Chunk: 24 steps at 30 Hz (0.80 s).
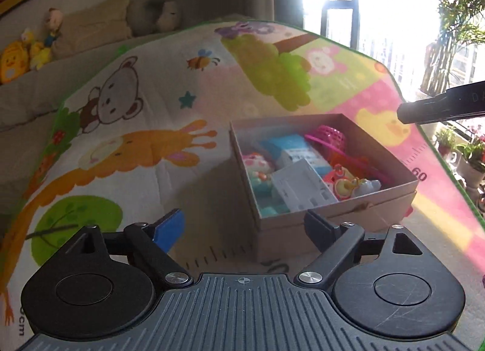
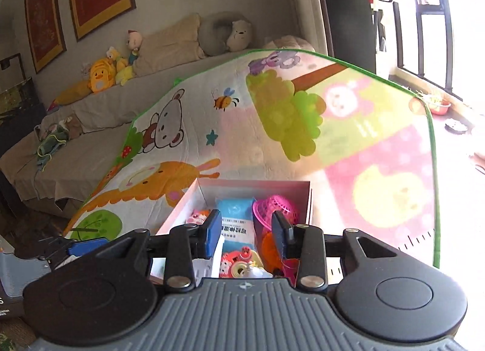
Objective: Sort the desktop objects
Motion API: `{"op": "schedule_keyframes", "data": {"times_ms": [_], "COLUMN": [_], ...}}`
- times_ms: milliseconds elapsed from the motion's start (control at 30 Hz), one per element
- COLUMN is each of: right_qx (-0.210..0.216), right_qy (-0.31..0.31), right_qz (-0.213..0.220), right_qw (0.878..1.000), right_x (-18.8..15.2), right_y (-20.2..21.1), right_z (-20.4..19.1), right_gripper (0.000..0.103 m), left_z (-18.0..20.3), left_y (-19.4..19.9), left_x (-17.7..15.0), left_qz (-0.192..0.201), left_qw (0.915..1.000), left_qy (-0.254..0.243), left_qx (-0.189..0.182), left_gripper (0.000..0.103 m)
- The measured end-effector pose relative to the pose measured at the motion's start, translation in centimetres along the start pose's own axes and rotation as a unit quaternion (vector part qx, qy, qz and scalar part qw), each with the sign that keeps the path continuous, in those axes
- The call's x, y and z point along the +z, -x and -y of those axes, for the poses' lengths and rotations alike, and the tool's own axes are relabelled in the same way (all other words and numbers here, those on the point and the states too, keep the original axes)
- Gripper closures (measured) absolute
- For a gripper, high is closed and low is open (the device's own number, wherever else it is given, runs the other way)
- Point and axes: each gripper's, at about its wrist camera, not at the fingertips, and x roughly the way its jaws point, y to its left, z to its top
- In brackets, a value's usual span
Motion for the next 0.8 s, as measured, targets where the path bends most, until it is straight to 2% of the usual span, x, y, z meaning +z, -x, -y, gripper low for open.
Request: {"op": "schedule_keyframes", "data": {"times_ms": [100, 167, 267, 367, 400, 467, 533, 733, 800], "right_qx": [-0.005, 0.002, 0.017, 0.019, 0.015, -0.005, -0.033, -0.108, -0.114], "right_qy": [0.019, 0.031, 0.032, 0.02, 0.017, 0.013, 0.015, 0.028, 0.036], "right_qz": [-0.01, -0.021, -0.035, -0.045, -0.047, -0.054, -0.062, -0.094, -0.085], "right_qw": [1.0, 0.999, 0.999, 0.999, 0.999, 0.998, 0.997, 0.989, 0.989], "right_x": [-3.5, -6.0, -9.2, -11.1, -11.6, -12.2, -12.7, -13.5, -13.5], "right_y": [0.1, 0.4, 0.4, -0.3, -0.6, -1.5, -2.4, -5.7, -6.0], "right_z": [-1.0, -2.4, -4.5, -6.0, -6.3, -6.9, -7.3, -7.7, -8.0], "right_gripper": [0.055, 0.047, 0.035, 0.025, 0.022, 0.009, 0.0, 0.0, 0.0], "left_z": [-0.9, -1.3, -1.6, -1.2, -0.8, -0.2, -0.2, -1.5, -1.9], "left_y": [0.9, 1.2, 1.1, 0.7, 0.6, 0.5, 0.4, -0.3, -0.5], "left_x": [-2.9, -4.4, -5.6, -6.3, -6.5, -6.8, -6.9, -6.7, -6.7], "left_qz": [-0.012, -0.015, -0.039, -0.046, -0.04, -0.03, -0.025, -0.038, -0.043], "left_qw": [0.9991, 0.998, 0.9969, 0.9961, 0.9952, 0.9941, 0.9959, 0.9931, 0.9927], "left_qy": [0.008, 0.019, 0.032, 0.016, 0.005, -0.01, 0.0, 0.053, 0.065], "left_qx": [0.041, 0.059, 0.06, 0.074, 0.089, 0.104, 0.087, 0.098, 0.092], "left_gripper": [0.001, 0.0, 0.0, 0.0, 0.0, 0.0, 0.0, 0.0, 0.0]}}
